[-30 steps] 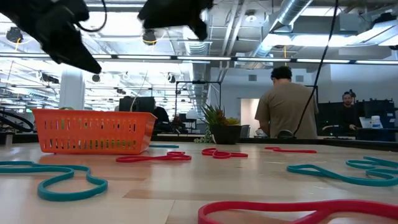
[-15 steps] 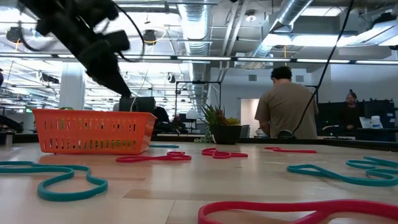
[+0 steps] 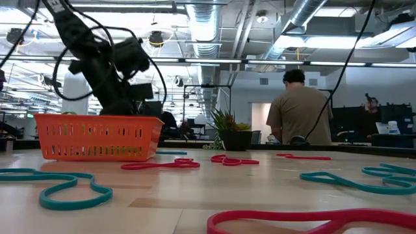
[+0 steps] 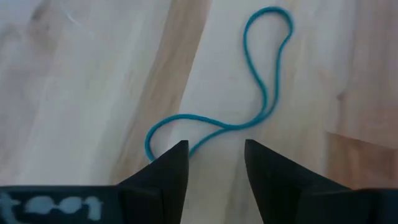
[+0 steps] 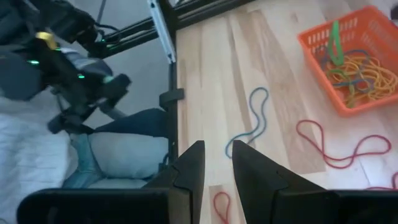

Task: Pick and place rubber bands into bin
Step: Put the blue rubber band into the orange container

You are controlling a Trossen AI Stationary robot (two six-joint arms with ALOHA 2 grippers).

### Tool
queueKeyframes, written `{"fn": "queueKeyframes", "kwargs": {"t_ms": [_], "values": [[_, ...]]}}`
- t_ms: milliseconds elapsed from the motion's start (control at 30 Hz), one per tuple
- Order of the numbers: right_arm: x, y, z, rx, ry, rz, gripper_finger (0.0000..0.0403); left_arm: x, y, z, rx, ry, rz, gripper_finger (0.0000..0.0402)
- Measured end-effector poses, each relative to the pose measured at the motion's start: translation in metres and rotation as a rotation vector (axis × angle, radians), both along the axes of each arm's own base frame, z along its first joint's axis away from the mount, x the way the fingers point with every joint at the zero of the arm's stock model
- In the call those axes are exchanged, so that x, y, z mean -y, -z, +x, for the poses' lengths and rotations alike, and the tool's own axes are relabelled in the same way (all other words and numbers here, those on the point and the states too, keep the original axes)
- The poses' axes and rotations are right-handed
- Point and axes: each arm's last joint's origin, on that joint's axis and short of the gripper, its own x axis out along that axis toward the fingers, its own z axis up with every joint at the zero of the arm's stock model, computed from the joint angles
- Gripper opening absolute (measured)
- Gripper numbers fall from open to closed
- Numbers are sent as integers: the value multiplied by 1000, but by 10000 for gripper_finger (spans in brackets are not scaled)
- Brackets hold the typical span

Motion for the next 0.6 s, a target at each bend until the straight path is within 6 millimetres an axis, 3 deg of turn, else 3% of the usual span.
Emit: {"fn": "queueKeyframes", "kwargs": {"t_ms": [200,600], "values": [[-13,-1,-7,26,-60,-29,77,-7,13,7,15,-9,-9,149],[-13,-5,-4,61,-56,0,77,-9,17,12,50,10,-31,142]]}}
